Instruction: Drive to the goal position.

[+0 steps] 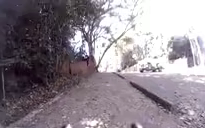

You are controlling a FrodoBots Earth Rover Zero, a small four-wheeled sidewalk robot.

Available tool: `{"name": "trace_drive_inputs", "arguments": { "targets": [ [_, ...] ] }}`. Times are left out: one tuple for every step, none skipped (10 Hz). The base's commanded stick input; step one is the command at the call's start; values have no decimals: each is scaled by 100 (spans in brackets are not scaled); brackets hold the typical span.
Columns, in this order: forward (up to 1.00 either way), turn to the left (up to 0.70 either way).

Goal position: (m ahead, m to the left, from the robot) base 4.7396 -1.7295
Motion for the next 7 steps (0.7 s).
{"name": "trace_drive_inputs", "arguments": {
  "targets": [
    [70,0],
    [70,0],
    [70,0],
    [70,-35],
    [70,-35],
    [70,0],
    [70,0]
  ]
}}
